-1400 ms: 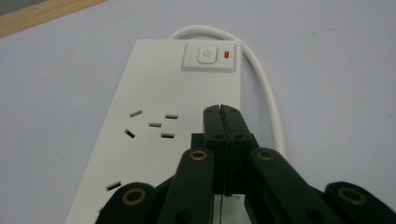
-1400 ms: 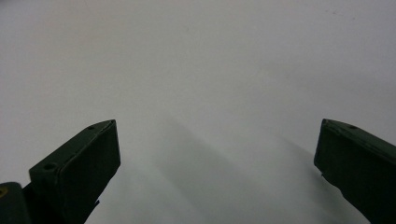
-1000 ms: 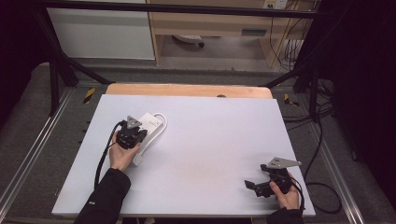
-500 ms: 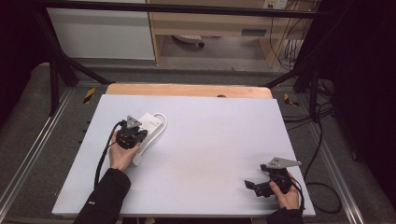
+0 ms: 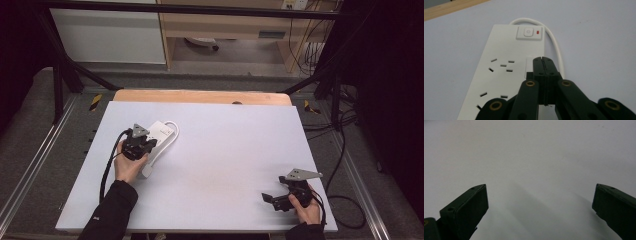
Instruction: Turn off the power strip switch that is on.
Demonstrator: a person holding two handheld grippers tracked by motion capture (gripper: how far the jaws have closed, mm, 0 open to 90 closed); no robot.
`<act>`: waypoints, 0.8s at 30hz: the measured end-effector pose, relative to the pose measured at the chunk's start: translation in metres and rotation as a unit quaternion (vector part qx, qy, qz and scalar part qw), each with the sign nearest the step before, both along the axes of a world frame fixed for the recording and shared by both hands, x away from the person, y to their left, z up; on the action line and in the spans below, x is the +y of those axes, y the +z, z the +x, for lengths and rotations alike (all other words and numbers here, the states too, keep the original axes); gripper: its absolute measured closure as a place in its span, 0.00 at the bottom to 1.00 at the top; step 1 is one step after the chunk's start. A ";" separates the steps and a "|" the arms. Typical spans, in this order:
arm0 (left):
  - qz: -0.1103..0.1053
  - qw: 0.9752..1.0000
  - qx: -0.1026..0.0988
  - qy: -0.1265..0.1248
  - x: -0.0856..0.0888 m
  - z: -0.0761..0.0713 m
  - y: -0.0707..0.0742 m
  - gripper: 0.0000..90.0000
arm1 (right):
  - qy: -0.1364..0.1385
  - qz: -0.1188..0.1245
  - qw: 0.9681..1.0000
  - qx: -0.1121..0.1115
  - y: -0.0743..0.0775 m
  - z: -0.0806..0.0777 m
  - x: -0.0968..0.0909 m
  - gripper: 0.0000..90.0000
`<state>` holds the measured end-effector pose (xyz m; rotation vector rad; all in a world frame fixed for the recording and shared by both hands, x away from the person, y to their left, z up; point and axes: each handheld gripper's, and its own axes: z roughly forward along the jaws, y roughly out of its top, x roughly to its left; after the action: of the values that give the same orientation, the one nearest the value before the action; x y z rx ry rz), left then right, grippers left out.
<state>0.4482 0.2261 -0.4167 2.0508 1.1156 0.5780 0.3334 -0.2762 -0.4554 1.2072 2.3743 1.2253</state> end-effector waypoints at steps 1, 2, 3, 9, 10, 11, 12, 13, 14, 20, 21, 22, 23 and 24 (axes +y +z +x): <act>0.000 1.000 -0.001 0.000 0.000 -0.001 0.001 1.00 | 0.000 -0.002 1.000 0.000 0.000 0.000 0.000 0.01; -0.001 1.000 0.001 -0.001 0.001 -0.002 0.002 1.00 | 0.001 -0.004 1.000 -0.001 -0.001 0.000 0.001 0.01; -0.005 1.000 0.003 -0.002 0.001 -0.003 0.003 1.00 | 0.001 -0.003 1.000 -0.001 0.000 0.000 0.001 0.01; -0.011 1.000 0.009 -0.012 0.004 -0.009 0.008 0.87 | -0.001 -0.002 1.000 -0.001 0.000 0.000 0.000 0.01; -0.009 1.000 0.010 -0.013 0.004 -0.010 0.009 0.87 | -0.001 -0.002 1.000 -0.001 0.000 0.000 0.000 0.01; -0.008 1.000 0.009 -0.015 0.005 -0.012 0.010 0.85 | 0.000 -0.002 1.000 -0.001 0.000 0.000 0.000 0.01; -0.008 1.000 0.007 -0.015 0.006 -0.013 0.011 0.79 | -0.001 -0.002 1.000 -0.001 0.000 0.000 0.000 0.01; -0.009 1.000 0.005 -0.014 0.006 -0.014 0.012 0.79 | -0.001 -0.002 1.000 -0.001 0.000 0.000 0.000 0.01; -0.008 1.000 0.006 -0.015 0.008 -0.016 0.013 0.76 | -0.001 -0.001 1.000 -0.001 0.000 0.000 0.000 0.01; -0.013 1.000 0.015 -0.022 0.010 -0.023 0.016 0.52 | -0.001 -0.001 1.000 0.000 0.000 0.000 0.000 0.01; -0.011 1.000 0.016 -0.021 0.011 -0.024 0.016 0.50 | -0.001 -0.001 1.000 0.000 0.000 0.000 0.000 0.01; -0.012 1.000 0.016 -0.021 0.012 -0.026 0.016 0.47 | 0.000 -0.001 1.000 0.000 0.000 0.000 0.000 0.01; -0.011 1.000 0.019 -0.021 0.012 -0.027 0.015 0.44 | -0.001 -0.001 1.000 0.000 0.000 0.000 0.000 0.01; -0.009 0.999 0.023 -0.022 0.014 -0.028 0.015 0.41 | -0.001 -0.001 1.000 0.000 0.000 0.000 0.000 0.01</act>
<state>0.4205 0.2396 -0.4013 2.0775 1.0950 0.5004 0.3332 -0.2762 -0.4553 1.2094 2.3728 1.2225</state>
